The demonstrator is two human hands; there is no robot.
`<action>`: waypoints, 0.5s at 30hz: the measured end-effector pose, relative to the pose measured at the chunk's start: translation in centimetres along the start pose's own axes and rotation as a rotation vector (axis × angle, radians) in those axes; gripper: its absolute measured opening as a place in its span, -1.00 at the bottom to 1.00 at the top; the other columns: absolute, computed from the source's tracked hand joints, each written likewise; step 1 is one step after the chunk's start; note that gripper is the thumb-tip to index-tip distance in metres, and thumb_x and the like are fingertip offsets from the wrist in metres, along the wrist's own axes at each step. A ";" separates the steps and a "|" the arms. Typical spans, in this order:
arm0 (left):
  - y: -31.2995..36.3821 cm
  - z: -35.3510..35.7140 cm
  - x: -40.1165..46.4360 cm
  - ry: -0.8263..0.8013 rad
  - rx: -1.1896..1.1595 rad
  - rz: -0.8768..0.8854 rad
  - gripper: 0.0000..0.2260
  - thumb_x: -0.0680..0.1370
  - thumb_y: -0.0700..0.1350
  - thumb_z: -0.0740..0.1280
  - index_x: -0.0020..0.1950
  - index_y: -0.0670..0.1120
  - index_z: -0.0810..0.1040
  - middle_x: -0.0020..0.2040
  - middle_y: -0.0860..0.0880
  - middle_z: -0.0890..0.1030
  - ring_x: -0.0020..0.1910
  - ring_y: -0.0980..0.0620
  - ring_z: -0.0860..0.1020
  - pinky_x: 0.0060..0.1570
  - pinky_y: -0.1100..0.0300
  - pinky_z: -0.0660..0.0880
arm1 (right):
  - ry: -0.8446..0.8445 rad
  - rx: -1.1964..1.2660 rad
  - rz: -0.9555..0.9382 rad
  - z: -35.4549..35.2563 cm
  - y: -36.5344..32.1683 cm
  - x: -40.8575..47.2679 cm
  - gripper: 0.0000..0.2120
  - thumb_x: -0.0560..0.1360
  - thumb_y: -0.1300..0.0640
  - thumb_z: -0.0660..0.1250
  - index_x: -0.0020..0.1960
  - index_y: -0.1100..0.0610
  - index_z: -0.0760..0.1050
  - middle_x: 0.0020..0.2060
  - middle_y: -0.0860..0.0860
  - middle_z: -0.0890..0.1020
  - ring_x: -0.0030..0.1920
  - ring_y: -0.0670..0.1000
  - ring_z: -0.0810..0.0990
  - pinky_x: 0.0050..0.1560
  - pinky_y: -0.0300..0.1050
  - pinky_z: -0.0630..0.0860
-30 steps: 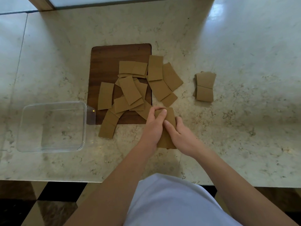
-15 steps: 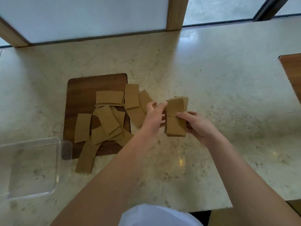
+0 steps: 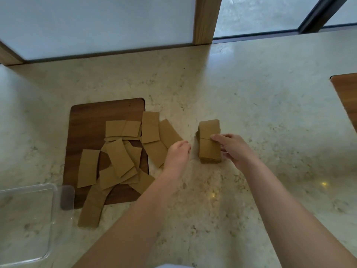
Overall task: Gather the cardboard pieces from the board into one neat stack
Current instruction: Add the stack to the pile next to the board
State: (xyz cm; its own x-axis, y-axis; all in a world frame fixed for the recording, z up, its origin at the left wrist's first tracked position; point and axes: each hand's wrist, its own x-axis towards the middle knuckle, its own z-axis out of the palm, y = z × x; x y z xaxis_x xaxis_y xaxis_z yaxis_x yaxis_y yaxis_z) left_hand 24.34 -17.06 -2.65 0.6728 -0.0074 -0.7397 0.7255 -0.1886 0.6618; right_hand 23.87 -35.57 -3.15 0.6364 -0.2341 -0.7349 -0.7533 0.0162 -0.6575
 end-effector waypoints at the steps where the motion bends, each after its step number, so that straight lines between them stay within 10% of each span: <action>1: 0.7 0.6 0.3 -0.004 0.014 -0.009 -0.61 0.64 -0.04 0.25 0.42 -0.17 0.53 0.35 -0.24 0.58 0.36 -0.22 0.53 0.41 -0.22 0.42 | 0.024 -0.029 -0.011 0.3 0.0 0.0 -0.64 0.49 -0.11 0.50 0.16 0.08 0.59 0.06 0.02 0.68 0.03 0.01 0.65 -0.10 -0.10 0.56; 6: 3.0 2.9 1.4 -0.044 0.031 -0.060 -0.76 0.54 0.05 0.26 -0.23 -0.04 0.58 -0.36 -0.01 0.58 -0.24 -0.09 0.52 -0.17 0.02 0.42 | 0.238 -0.183 -0.070 1.0 0.4 0.1 -0.51 0.45 -0.19 0.44 0.28 0.03 0.52 0.13 0.00 0.62 0.02 -0.01 0.59 -0.03 -0.01 0.56; 11: 3.7 4.1 2.0 -0.124 -0.007 -0.111 -0.77 0.52 0.10 0.29 -0.07 -0.05 0.58 -0.09 -0.11 0.60 -0.05 -0.12 0.58 0.14 -0.11 0.59 | 0.212 -0.124 -0.018 2.1 1.0 0.0 -0.36 0.46 -0.21 0.38 0.42 0.11 0.41 0.14 0.03 0.58 0.02 0.02 0.59 -0.10 -0.03 0.54; 15: 3.9 4.7 2.3 -0.116 -0.021 -0.124 -0.83 0.60 0.00 0.29 -0.13 -0.01 0.58 -0.19 -0.02 0.62 -0.22 0.02 0.58 -0.24 0.17 0.53 | 0.163 -0.068 -0.031 2.4 0.5 -0.1 -0.46 0.35 -0.26 0.38 0.20 0.05 0.54 0.04 0.03 0.67 -0.02 0.06 0.68 -0.05 0.06 0.67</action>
State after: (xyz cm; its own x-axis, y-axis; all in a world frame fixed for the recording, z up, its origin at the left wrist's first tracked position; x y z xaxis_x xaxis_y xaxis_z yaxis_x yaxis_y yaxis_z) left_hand 28.03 -22.41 -2.35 0.5575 -0.0993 -0.8242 0.8057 -0.1747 0.5660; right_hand 23.82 -33.20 -3.76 0.6282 -0.3877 -0.6746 -0.7470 -0.0579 -0.6623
